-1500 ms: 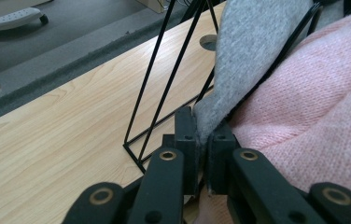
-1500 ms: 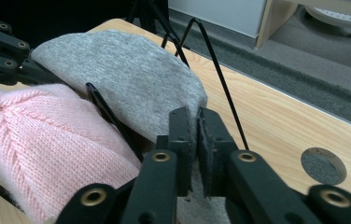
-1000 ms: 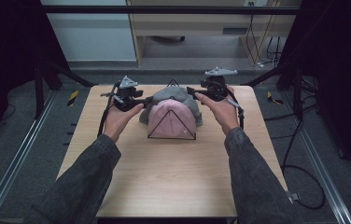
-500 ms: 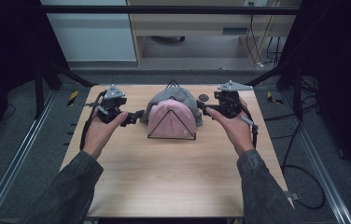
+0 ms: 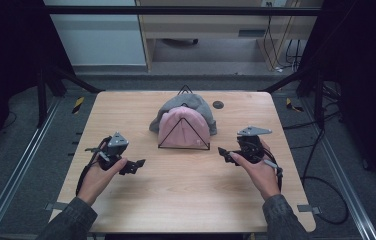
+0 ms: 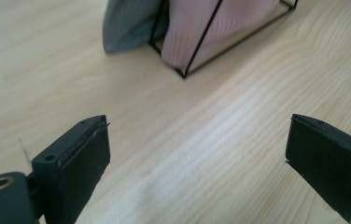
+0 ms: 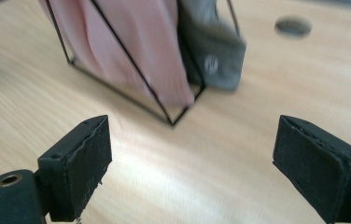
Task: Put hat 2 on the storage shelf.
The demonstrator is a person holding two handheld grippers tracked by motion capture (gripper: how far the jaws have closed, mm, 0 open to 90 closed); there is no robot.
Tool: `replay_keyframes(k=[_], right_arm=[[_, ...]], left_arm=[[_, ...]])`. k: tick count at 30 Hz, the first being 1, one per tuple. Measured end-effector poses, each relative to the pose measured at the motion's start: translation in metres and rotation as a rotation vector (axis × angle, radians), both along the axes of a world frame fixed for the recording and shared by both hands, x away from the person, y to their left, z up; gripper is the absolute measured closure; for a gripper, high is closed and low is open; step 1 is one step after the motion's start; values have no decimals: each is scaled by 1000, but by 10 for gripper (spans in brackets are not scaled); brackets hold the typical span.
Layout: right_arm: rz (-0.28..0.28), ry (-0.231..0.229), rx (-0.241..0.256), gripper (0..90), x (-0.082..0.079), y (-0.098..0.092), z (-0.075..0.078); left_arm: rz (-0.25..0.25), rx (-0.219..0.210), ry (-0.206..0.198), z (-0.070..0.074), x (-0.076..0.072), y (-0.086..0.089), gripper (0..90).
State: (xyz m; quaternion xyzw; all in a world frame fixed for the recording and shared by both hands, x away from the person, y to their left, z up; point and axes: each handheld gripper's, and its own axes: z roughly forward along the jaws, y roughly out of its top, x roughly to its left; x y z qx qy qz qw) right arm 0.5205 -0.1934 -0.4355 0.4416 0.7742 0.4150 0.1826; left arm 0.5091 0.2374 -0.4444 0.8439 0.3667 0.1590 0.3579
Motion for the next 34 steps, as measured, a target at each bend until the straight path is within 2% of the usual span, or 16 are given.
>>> replay_keyframes(k=[1, 2, 3, 6, 7, 13, 16, 17, 20, 22, 24, 25, 26, 27, 29, 34], right_arm=[[0, 0, 0, 116, 0, 0, 0], [3, 29, -23, 112, -3, 0, -9], [3, 29, -23, 112, -3, 0, -9], [9, 68, -40, 101, -9, -1, -21], [17, 99, -53, 96, -14, -2, -28], [18, 150, -84, 92, -20, -4, -49], [19, 171, -81, 92, -21, -5, -56], [20, 180, -87, 92, -22, -4, -60], [28, 186, -98, 88, -23, -3, -63], [26, 181, -99, 79, -25, -3, -64], [25, 168, -99, 63, -26, -2, -66], [22, 126, -127, 50, -29, 0, -70], [22, 126, -127, 50, -29, 0, -70], [25, 90, -151, 44, -31, 1, -73], [19, 52, -146, 27, -35, 3, -77], [16, 53, -145, 27, -36, 2, -77]], left_arm=[[0, 0, 0, 0, 0, 0, 61], [-8, 11, 27, -7, -3, 1, 60], [-8, 11, 27, -7, -3, 1, 60], [-26, 45, 60, -18, -9, 2, 59], [-31, 56, 82, -25, -12, 3, 54], [-42, 65, 133, -38, -14, 6, 50], [-49, 89, 160, -47, -14, 6, 48], [-57, 108, 147, -49, -15, 6, 26], [-57, 116, 138, -50, -15, 5, 25], [-65, 133, 108, -53, -17, 4, 13], [-70, 115, 101, -54, -17, 4, 0], [-72, 111, 97, -55, -17, 5, 0], [-72, 107, 94, -55, -17, 5, 0], [-74, 107, 94, -55, -17, 5, 0], [-75, 107, 93, -55, -17, 5, 0], [-80, 112, 96, -55, -17, 5, 0]])
